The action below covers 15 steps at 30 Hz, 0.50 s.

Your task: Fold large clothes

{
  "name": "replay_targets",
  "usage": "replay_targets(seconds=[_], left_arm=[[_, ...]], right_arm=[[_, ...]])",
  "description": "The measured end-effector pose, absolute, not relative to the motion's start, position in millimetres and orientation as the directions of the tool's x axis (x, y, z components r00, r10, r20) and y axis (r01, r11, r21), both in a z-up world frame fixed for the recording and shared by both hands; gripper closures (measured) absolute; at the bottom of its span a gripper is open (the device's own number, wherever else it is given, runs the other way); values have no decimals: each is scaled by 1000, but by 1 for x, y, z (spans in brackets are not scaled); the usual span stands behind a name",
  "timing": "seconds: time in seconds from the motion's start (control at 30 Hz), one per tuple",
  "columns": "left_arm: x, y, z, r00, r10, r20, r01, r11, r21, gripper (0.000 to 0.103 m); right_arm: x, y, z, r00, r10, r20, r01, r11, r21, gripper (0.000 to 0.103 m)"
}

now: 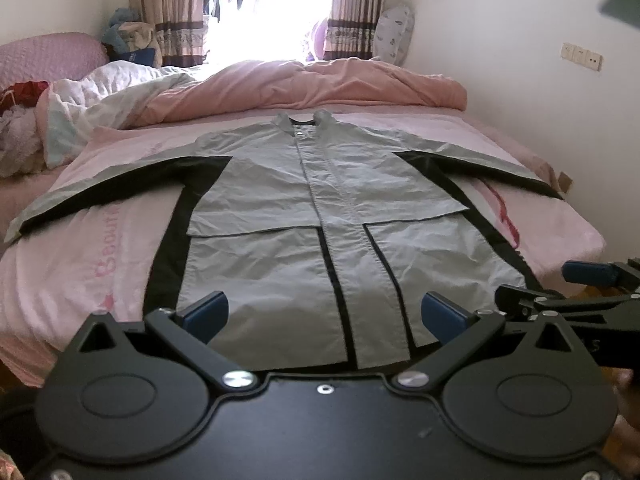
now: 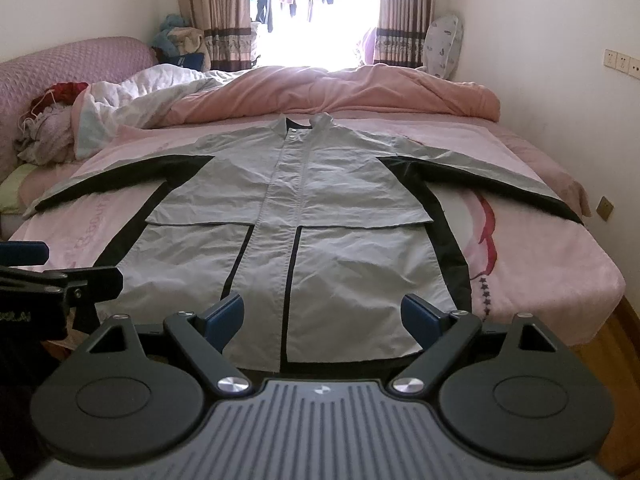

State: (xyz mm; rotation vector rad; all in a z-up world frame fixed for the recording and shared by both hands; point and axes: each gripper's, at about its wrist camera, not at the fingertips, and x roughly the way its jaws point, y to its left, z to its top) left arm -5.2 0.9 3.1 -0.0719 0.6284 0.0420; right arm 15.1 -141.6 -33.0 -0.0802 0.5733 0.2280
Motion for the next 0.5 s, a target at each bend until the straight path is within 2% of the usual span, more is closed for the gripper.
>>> replay_targets(seconds=[0.27, 0.43, 0.5], left_arm=[[-4, 4, 3, 812, 23, -584, -74, 995, -64, 0], [-2, 8, 1, 806, -23, -592, -63, 990, -124, 0], [-2, 6, 1, 807, 0, -591, -72, 993, -98, 0]], right_arm=[[15, -141, -34, 813, 191, -550, -237, 971, -14, 0], [16, -140, -36, 809, 190, -556, -237, 971, -12, 0], [17, -140, -37, 802, 194, -565, -240, 971, -7, 0]])
